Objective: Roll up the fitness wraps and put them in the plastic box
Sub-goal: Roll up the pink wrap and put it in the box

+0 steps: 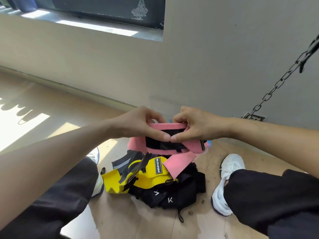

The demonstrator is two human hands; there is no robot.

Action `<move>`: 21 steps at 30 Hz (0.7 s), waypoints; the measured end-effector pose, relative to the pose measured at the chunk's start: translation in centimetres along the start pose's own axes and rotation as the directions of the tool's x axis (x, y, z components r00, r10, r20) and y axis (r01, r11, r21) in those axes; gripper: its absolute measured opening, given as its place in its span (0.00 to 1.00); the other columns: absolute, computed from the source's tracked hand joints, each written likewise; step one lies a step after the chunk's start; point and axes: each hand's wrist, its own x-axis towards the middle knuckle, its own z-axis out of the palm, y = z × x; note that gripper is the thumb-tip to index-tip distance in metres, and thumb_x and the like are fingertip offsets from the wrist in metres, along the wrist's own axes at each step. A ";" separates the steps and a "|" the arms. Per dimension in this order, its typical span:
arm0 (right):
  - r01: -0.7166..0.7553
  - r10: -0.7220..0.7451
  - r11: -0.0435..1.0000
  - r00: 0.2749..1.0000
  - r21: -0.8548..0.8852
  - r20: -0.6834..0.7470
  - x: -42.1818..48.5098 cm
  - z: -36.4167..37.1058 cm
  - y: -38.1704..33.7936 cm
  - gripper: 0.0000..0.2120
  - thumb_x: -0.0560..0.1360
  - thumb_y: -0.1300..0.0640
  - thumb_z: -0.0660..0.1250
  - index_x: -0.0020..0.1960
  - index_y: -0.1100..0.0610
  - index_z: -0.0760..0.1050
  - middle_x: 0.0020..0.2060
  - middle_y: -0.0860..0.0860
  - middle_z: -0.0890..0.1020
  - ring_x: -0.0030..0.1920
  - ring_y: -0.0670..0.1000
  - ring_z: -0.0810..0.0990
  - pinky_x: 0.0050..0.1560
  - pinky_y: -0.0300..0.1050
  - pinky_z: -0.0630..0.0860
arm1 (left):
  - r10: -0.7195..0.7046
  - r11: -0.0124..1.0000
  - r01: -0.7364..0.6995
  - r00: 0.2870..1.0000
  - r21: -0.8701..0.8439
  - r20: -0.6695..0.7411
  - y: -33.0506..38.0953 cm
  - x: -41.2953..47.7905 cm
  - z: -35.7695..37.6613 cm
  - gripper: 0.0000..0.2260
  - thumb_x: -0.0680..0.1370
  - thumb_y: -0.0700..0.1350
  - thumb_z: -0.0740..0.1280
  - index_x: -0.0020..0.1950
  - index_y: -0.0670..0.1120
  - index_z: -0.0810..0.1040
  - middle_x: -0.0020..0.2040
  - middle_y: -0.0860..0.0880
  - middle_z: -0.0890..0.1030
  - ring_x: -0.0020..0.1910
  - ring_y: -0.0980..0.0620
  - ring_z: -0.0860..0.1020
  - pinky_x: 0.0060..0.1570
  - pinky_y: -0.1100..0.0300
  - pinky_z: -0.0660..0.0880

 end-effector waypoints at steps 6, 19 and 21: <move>-0.009 0.002 0.995 0.998 0.101 0.067 0.0 0.0 0.2 0.13 0.72 0.50 0.78 0.46 0.58 0.80 0.43 0.60 0.82 0.45 0.57 0.81 0.46 0.59 0.79 | 0.029 0.993 -0.026 0.999 0.119 -0.025 0.3 0.4 0.6 0.07 0.70 0.47 0.81 0.42 0.47 0.86 0.35 0.49 0.84 0.34 0.54 0.81 0.34 0.64 0.75; -0.110 0.156 0.912 0.984 0.396 -0.084 0.0 -0.4 2.8 0.06 0.75 0.60 0.75 0.51 0.53 0.83 0.45 0.50 0.87 0.46 0.47 0.86 0.50 0.43 0.82 | 0.154 0.793 0.088 0.929 0.603 -0.338 -3.1 -0.8 2.9 0.24 0.61 0.74 0.70 0.43 0.57 0.81 0.39 0.61 0.82 0.39 0.65 0.80 0.38 0.60 0.78; -0.113 0.164 0.904 0.982 0.411 -0.091 0.1 -0.6 3.1 0.06 0.75 0.60 0.75 0.52 0.54 0.83 0.46 0.51 0.87 0.47 0.49 0.86 0.51 0.44 0.83 | 0.153 0.761 0.059 0.951 0.646 -0.267 -3.9 -0.5 3.8 0.15 0.69 0.64 0.75 0.49 0.57 0.84 0.42 0.60 0.85 0.42 0.61 0.81 0.43 0.56 0.81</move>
